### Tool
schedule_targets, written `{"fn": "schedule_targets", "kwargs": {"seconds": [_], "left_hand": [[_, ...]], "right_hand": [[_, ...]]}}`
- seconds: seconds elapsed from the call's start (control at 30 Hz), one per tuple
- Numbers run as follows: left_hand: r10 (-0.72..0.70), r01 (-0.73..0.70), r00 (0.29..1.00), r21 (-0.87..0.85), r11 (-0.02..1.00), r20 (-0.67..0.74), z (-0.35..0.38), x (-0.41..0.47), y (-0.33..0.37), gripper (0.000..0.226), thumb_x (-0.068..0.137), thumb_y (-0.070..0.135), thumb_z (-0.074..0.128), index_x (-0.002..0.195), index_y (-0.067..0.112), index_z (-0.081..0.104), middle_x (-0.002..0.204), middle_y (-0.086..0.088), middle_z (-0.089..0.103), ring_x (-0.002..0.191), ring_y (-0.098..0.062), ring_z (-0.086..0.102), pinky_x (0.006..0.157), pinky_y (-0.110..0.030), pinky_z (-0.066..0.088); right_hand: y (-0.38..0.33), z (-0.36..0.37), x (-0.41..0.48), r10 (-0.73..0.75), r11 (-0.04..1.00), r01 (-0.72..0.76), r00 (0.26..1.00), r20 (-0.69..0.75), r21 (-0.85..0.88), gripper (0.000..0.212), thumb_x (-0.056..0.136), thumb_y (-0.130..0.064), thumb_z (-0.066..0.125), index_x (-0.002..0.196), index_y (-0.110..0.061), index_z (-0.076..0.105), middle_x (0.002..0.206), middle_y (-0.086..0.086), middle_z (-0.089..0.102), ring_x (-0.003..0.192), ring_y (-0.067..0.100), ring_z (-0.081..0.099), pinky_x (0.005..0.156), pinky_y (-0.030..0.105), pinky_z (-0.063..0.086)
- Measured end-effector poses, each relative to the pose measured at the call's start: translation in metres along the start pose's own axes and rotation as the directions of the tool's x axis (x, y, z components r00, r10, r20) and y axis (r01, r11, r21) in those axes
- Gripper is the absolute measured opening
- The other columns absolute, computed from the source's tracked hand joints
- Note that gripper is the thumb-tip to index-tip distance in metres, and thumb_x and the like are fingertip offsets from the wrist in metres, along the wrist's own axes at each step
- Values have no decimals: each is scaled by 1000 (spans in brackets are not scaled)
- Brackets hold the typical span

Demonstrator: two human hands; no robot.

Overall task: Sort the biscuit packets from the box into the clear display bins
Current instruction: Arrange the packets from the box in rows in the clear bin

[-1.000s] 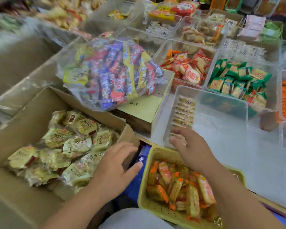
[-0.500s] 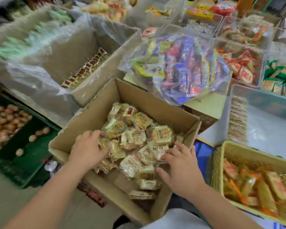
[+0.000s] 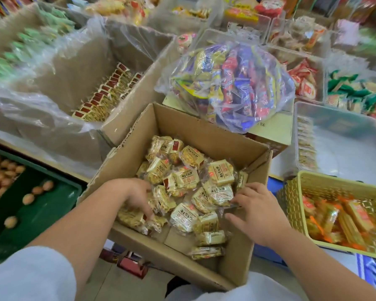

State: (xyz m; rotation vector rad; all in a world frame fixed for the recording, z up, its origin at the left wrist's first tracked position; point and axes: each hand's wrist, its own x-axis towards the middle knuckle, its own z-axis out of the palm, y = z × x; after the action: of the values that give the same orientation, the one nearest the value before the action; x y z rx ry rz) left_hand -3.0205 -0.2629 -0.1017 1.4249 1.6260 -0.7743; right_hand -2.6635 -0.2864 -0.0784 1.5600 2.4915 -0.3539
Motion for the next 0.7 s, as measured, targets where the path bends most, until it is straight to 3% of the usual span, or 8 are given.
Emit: {"fn": "schedule_targets", "kwargs": {"seconds": [0.1, 0.2, 0.27, 0.37, 0.47, 0.53, 0.6, 0.7], "left_hand": [[-9, 15, 994, 53, 999, -109, 7, 2, 10, 112, 66, 55, 85, 160, 39, 26, 157, -9, 40, 139, -32, 42, 108, -45, 49], [18, -25, 994, -65, 998, -108, 12, 9, 17, 102, 78, 38, 78, 163, 34, 22, 154, -9, 45, 119, -25, 61, 84, -32, 59], [27, -43, 992, -130, 991, -122, 9, 14, 20, 92, 85, 32, 75, 163, 29, 26, 148, -6, 52, 110, -22, 67, 67, -24, 53], [-6, -31, 988, -238, 971, -151, 5, 19, 24, 70, 93, 30, 63, 158, 21, 38, 126, -6, 62, 99, -21, 70, 54, -25, 44], [-41, -20, 986, -359, 933, -164, 7, 31, 30, 52, 95, 37, 53, 138, 10, 57, 118, -12, 67, 102, -23, 66, 70, -35, 54], [-70, -2, 987, -443, 896, -147, 11, 39, 33, 61, 92, 52, 53, 134, 8, 58, 128, -17, 65, 111, -29, 64, 88, -44, 55], [-98, 27, 984, -417, 909, -150, 14, 44, 36, 77, 87, 65, 57, 141, 10, 53, 134, -15, 63, 114, -30, 64, 88, -42, 54], [-114, 41, 975, -349, 936, -191, 17, 49, 39, 80, 87, 63, 66, 143, 8, 52, 135, -12, 62, 108, -29, 63, 78, -35, 51]], "right_hand": [[-2, 0, 0, 23, 1000, -23, 1000, 1, -7, 68, 82, -80, 30, 115, -38, 71, 118, -21, 63, 127, 16, 40, 108, 40, 39], [-4, -2, 2, 38, 999, -38, 999, 2, -13, 65, 81, -77, 33, 114, -37, 72, 115, -21, 64, 125, 16, 41, 105, 41, 41], [-5, -2, 3, 42, 999, -42, 999, 2, -16, 65, 81, -76, 33, 114, -37, 72, 115, -20, 64, 123, 16, 42, 104, 42, 42], [-4, 0, 3, 36, 999, -36, 999, -3, -19, 63, 82, -75, 35, 113, -36, 73, 112, -19, 65, 120, 17, 43, 102, 43, 43], [-4, 1, 3, 36, 999, -36, 999, -21, -18, 59, 81, -73, 38, 107, -34, 75, 107, -18, 66, 116, 17, 45, 99, 43, 45], [-4, 1, 3, 36, 999, -36, 999, -31, -15, 57, 81, -73, 40, 104, -34, 75, 105, -18, 66, 114, 17, 46, 97, 43, 46], [-3, 1, 3, 34, 999, -35, 999, -32, -13, 56, 81, -72, 40, 103, -34, 75, 105, -18, 66, 114, 17, 47, 97, 43, 46], [-3, 0, 3, 35, 999, -35, 999, -33, -7, 55, 81, -70, 39, 101, -33, 75, 102, -18, 65, 113, 16, 46, 94, 41, 45]]}}
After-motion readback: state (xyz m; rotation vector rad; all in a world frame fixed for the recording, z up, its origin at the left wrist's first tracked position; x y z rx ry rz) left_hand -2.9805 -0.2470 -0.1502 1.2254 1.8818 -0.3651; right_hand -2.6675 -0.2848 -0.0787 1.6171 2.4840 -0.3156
